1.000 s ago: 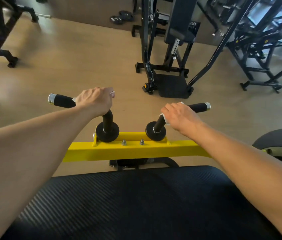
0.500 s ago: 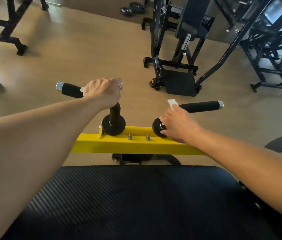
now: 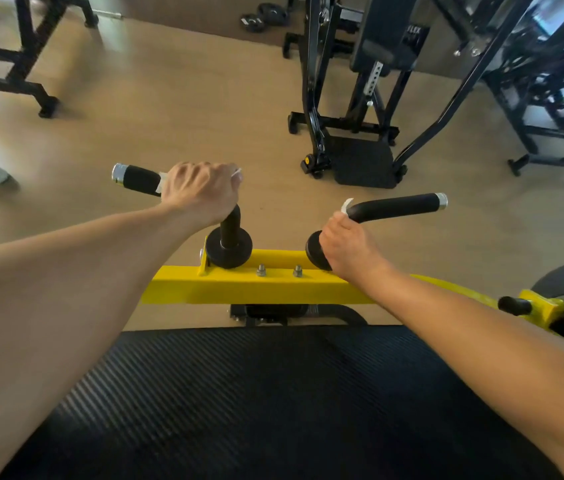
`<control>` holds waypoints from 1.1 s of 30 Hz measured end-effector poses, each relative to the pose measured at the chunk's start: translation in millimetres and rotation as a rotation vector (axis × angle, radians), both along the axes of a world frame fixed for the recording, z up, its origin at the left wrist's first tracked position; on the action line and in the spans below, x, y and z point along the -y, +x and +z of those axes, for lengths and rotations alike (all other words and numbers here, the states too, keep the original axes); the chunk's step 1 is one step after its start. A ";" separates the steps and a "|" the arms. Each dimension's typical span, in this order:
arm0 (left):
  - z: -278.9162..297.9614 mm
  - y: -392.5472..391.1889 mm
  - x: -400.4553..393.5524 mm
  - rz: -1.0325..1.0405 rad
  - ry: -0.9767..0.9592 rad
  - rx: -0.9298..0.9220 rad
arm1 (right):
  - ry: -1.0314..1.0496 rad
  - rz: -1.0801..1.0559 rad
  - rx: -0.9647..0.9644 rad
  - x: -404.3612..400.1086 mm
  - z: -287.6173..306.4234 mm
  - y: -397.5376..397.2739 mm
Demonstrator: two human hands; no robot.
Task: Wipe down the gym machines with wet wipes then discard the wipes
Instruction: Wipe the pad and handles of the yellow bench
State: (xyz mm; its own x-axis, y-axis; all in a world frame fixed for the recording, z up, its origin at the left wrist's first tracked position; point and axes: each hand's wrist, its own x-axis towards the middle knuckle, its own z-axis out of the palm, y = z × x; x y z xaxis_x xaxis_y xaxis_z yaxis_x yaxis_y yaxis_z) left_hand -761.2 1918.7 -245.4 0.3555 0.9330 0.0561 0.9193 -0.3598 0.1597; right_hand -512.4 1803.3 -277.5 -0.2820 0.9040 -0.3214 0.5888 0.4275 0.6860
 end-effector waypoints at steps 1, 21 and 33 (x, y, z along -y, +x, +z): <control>0.9 -1.8 1.8 -0.012 -0.002 -0.014 | 0.050 -0.008 -0.055 -0.4 5.4 7.0; -7.8 -7.1 4.1 -0.163 0.071 -0.183 | 0.750 -0.636 -0.964 8.5 12.7 81.8; -11.6 -6.1 1.8 -0.166 0.087 -0.181 | 0.786 -0.605 -0.966 6.1 11.3 89.4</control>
State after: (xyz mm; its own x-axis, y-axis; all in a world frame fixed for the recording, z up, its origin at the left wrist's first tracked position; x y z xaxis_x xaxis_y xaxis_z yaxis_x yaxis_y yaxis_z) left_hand -767.3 1916.9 -257.0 0.5150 0.8554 0.0550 0.8572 -0.5135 -0.0401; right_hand -423.1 1797.1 -266.2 0.3986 0.8149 0.4207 0.9167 -0.3677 -0.1563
